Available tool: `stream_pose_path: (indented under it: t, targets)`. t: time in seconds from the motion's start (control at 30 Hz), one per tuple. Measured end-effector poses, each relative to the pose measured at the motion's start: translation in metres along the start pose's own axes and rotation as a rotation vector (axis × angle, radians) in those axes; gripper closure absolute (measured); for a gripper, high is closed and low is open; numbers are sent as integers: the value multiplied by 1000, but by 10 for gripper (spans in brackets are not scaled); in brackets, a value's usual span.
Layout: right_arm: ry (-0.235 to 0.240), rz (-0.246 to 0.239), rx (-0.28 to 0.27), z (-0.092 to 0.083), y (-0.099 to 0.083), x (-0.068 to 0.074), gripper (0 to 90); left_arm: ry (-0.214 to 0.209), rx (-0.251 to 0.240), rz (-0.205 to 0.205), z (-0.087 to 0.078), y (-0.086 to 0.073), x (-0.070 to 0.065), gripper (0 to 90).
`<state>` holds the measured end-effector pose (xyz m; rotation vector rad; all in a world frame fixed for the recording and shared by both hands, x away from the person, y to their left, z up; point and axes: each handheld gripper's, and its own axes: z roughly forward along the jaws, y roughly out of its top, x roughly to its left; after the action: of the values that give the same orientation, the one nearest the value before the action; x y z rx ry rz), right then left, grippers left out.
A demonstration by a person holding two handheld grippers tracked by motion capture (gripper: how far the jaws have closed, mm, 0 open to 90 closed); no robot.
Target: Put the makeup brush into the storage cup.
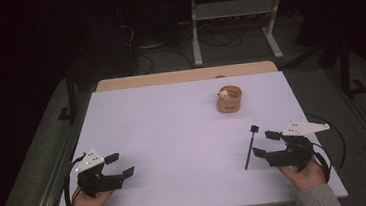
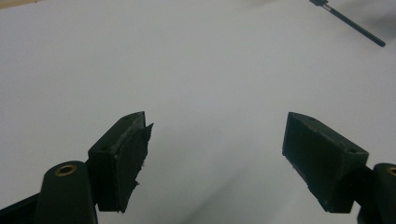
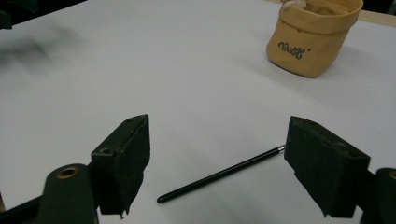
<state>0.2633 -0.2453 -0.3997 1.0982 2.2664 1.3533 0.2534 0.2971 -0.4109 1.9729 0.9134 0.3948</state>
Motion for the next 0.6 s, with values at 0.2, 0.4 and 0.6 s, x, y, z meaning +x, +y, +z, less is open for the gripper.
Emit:
stream_pose_path:
  t: [0.2, 0.4, 0.6]
  targets:
    - [-6, -6, 0, -3, 2, 4, 209, 5, -10, 13, 0, 1, -4, 221]
    - [-8, -4, 15, -6, 5, 5, 203, 7, -6, 15, -1, 1, -3, 222]
    - [-11, 1, 54, -5, 13, 6, 206, 5, -19, 5, -2, 1, -3, 221]
